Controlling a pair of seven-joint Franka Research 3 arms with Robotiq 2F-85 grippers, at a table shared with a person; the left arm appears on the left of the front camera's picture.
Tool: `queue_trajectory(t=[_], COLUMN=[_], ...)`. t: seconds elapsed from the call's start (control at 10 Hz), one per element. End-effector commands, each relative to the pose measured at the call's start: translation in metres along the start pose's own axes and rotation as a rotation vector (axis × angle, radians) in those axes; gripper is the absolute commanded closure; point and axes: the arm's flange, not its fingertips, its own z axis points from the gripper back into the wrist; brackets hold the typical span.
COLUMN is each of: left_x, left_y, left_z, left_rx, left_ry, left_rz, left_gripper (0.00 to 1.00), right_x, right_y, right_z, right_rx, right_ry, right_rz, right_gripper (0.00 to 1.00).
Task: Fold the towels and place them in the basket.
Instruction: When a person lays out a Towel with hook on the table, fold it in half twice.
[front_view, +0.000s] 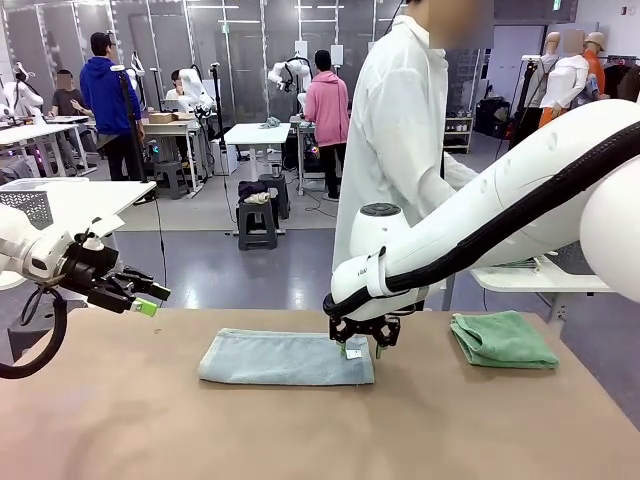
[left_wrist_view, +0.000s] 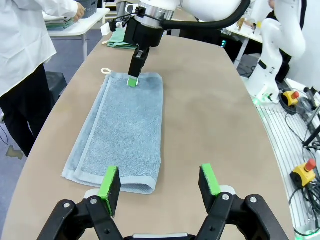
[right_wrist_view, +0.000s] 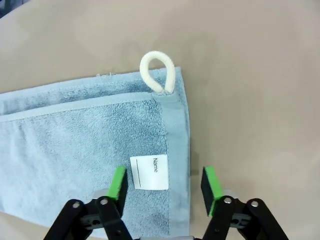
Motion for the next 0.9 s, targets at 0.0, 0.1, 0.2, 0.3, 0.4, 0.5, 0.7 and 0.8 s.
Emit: queue_trajectory(t=[0.0, 0.1, 0.2, 0.3, 0.4, 0.5, 0.7, 0.8], left_x=[0.0017, 0.0017, 0.0017, 0.0017, 0.0017, 0.0017, 0.0017, 0.0017], left_y=[-0.0025, -0.0025, -0.0025, -0.0025, -0.0025, -0.0025, -0.0025, -0.0025], left_z=[0.0002, 0.0002, 0.0002, 0.0002, 0.0002, 0.0002, 0.0002, 0.0002], left_rx=[0.003, 0.003, 0.003, 0.003, 0.003, 0.003, 0.003, 0.003], left_ry=[0.003, 0.003, 0.003, 0.003, 0.003, 0.003, 0.003, 0.003], left_rz=[-0.002, -0.002, -0.002, -0.002, -0.002, -0.002, -0.002, -0.002], left_gripper=[0.20, 0.20, 0.20, 0.20, 0.20, 0.20, 0.20, 0.20], right_x=[0.0037, 0.0047, 0.0042, 0.0048, 0.0049, 0.0051, 0.0045, 0.0046], right_y=[0.0073, 0.0072, 0.0074, 0.0075, 0.0072, 0.0067, 0.0061, 0.0059], right_z=[-0.0032, -0.0039, -0.0046, -0.0055, -0.0059, -0.0064, -0.0074, -0.0083], right_rx=[-0.031, -0.033, -0.036, -0.040, -0.041, -0.042, -0.042, -0.048], right_ry=[-0.020, -0.016, -0.002, 0.000, -0.001, 0.004, -0.003, -0.002], right_rz=[-0.034, -0.036, -0.036, -0.032, -0.031, -0.033, -0.029, -0.028], right_gripper=[0.29, 0.29, 0.29, 0.49, 0.49, 0.68, 0.88, 0.74])
